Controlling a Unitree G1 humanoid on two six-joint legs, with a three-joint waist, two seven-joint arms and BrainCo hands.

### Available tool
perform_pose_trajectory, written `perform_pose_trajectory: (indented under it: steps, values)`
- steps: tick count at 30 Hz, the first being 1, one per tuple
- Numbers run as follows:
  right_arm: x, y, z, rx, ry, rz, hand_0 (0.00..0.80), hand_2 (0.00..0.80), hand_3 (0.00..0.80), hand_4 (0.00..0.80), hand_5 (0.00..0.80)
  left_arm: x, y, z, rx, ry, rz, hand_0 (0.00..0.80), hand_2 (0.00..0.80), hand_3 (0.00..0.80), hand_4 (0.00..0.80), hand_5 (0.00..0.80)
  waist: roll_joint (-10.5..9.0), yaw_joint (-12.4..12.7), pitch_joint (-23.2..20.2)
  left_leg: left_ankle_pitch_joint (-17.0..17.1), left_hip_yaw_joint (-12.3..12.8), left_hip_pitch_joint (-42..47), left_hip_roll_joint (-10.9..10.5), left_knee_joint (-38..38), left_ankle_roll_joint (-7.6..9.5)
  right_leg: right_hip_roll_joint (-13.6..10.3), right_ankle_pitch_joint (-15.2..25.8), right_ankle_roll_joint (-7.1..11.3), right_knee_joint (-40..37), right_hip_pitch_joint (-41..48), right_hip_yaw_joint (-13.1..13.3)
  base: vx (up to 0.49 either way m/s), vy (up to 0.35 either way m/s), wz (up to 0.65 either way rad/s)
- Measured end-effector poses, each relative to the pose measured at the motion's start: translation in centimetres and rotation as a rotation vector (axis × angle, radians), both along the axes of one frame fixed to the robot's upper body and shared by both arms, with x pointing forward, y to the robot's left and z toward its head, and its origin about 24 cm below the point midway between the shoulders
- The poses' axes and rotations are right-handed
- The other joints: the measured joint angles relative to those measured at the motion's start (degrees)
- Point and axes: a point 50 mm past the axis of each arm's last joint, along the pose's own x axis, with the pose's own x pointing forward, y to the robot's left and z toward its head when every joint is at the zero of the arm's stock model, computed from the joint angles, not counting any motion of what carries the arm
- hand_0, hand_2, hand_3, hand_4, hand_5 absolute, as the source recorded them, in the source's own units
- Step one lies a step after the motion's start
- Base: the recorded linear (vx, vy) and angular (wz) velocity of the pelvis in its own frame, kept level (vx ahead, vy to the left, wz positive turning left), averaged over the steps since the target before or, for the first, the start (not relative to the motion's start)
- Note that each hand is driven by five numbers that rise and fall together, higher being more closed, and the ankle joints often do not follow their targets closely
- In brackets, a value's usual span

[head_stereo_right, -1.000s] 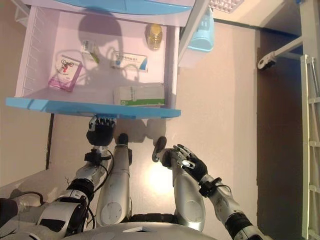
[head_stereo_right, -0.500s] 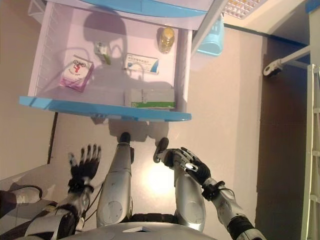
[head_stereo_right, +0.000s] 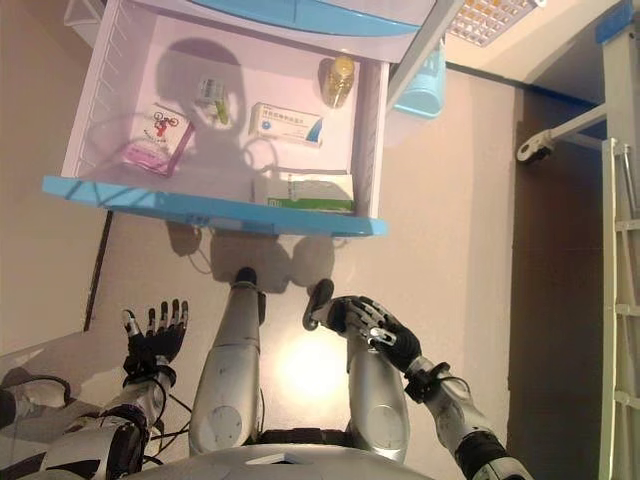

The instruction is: Open the drawer and pick up the medicine

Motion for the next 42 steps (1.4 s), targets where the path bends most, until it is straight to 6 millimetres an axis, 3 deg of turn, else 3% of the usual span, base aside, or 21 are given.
perform_pose_trajectory:
  steps: [3, 8, 14, 19, 27, 33, 42]
  values:
    - [0.1, -0.2, -0.1, -0.018, 0.008, -0.031, 0.000, 0.000, 0.000, 0.000, 0.000, -0.1, 0.4, 0.1, 0.060, 0.029, -0.035, 0.000, 0.000, 0.000, 0.000, 0.000, 0.09, -0.05, -0.03, 0.11, 0.06, -0.02, 0.15, -0.50, 0.18, 0.19, 0.12, 0.19, -0.87, 0.07, -0.08, 0.018, 0.008, -0.05]
    - [0.4, -1.7, -0.6, -0.117, 0.068, -0.245, 0.000, 0.000, 0.000, 0.000, 0.000, -0.8, 0.0, -0.5, 0.168, 0.121, -0.176, 0.000, 0.000, 0.000, 0.000, 0.000, 0.16, -0.05, 0.00, 0.41, 0.81, 1.12, 0.06, -1.73, 0.60, -0.18, 0.32, 0.52, -1.80, 1.07, 0.02, 0.026, 0.016, 0.04]
    - [1.3, -5.0, 0.6, -0.199, 0.027, -0.599, 0.000, 0.000, 0.000, 0.000, 0.000, -4.8, -0.7, -2.4, 0.338, 0.275, -0.423, 0.000, 0.000, 0.000, 0.000, 0.000, 0.38, -0.74, 0.13, 1.68, 3.13, 7.91, 0.19, -8.00, 1.08, -0.22, 1.39, 2.08, -7.03, 6.80, 0.71, 0.028, 0.008, -0.05]
    - [2.5, -7.0, 4.9, -0.329, -0.183, -0.758, 0.000, 0.000, 0.000, 0.000, 0.000, -7.1, -1.7, -2.6, 0.453, 0.262, -0.577, 0.000, 0.000, 0.000, 0.000, 0.000, 1.35, -0.52, 0.76, 2.73, 4.92, 12.92, 0.07, -12.62, 1.03, 0.00, 2.81, 2.37, -11.26, 10.85, 1.78, 0.084, 0.014, -0.06]
    - [3.4, -11.0, 15.0, -0.738, -0.671, -0.754, 0.000, 0.000, 0.000, 0.000, 0.000, -8.4, -2.6, -2.7, 0.457, 0.225, -0.612, 0.000, 0.000, 0.000, 0.000, 0.000, 3.42, -0.81, 1.35, 2.68, 7.57, 18.81, -0.82, -17.29, 2.40, -0.26, 4.15, 3.41, -15.99, 15.61, 3.91, 0.084, 0.034, -0.10]
    - [4.0, -9.8, 22.6, -1.013, -1.030, -0.570, 0.000, 0.000, 0.000, 0.000, 0.000, -8.5, -3.7, -3.3, 0.452, 0.259, -0.661, 0.000, 0.000, 0.000, 0.000, 0.000, 4.88, -1.63, 1.04, 2.75, 9.10, 22.54, -1.42, -20.03, 3.08, -0.25, 5.78, 3.96, -18.97, 18.83, 5.15, 0.043, 0.027, -0.10]
    - [6.9, -6.9, 30.2, -1.173, -1.287, -0.374, 0.000, 0.000, 0.000, 0.000, 0.000, -8.0, -3.3, -3.3, 0.492, 0.323, -0.662, 0.000, 0.000, 0.000, 0.000, 0.000, 5.93, -0.54, -0.08, 3.12, 9.16, 22.32, -1.67, -20.59, 4.15, -0.33, 8.08, 4.89, -22.44, 20.15, 4.95, 0.004, 0.002, 0.02]
